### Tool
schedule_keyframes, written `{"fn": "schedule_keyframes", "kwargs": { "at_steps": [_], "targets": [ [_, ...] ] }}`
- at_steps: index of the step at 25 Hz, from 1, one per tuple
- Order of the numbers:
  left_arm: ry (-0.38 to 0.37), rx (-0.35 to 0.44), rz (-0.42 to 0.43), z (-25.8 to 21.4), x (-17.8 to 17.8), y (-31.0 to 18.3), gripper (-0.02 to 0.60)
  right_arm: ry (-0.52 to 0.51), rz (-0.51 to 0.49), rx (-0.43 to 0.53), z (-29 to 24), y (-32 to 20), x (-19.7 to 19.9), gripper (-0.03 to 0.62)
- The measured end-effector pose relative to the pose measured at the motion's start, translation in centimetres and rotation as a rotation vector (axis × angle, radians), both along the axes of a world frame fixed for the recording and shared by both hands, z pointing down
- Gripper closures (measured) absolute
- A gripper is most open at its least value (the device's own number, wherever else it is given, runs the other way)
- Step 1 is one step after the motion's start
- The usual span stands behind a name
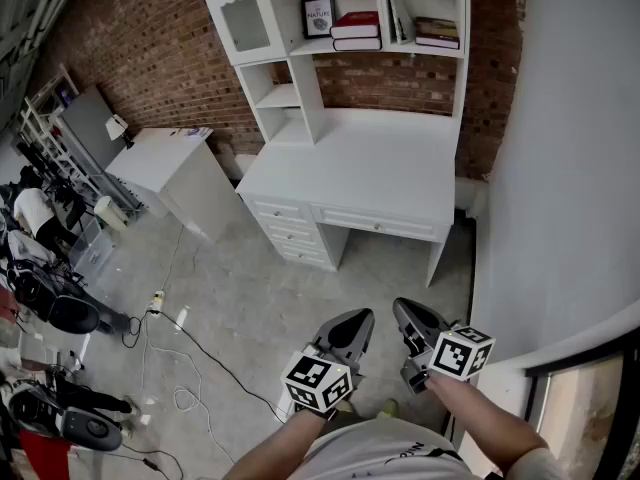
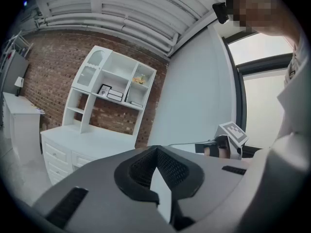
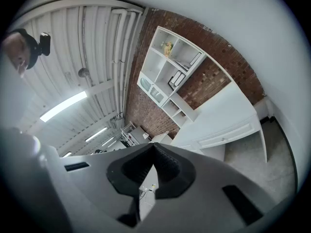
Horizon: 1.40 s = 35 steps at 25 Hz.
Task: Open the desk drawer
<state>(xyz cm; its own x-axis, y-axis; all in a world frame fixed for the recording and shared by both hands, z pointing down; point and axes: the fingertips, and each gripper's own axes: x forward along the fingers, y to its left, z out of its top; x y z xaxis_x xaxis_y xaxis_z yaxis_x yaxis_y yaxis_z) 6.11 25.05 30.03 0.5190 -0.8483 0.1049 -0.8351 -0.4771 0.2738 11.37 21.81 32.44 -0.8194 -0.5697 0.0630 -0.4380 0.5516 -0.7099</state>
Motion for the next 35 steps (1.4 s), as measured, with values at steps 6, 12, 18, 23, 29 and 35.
{"fn": "schedule_keyframes", "kwargs": {
  "at_steps": [6,12,18,23,29,35],
  "targets": [
    [-0.004,-0.004,0.006,0.2,1.0,-1.0,0.570,-0.006,0.010,0.002,0.1,-0.9,1.1,0.577],
    [0.002,-0.010,0.010,0.8,1.2,-2.7,0.569,-0.062,-0.001,-0.051,1.4,-2.4,1.6,0.576],
    [0.002,-0.017,0.001,1.9,-0.2,-5.3,0.569,-0.157,0.033,-0.168,4.0,-5.9,1.6,0.574],
    [-0.005,-0.019,0.015,3.2,-2.0,-9.4,0.569,-0.164,0.072,-0.248,6.2,-10.0,0.1,0.574],
    [-0.003,-0.036,0.062,4.9,-5.4,-15.8,0.569,-0.155,0.089,-0.273,8.0,-16.1,-3.9,0.574],
    [-0.005,-0.066,0.132,6.9,-8.9,-23.2,0.569,-0.114,0.165,-0.353,11.5,-23.4,-7.2,0.572]
  ]
}}
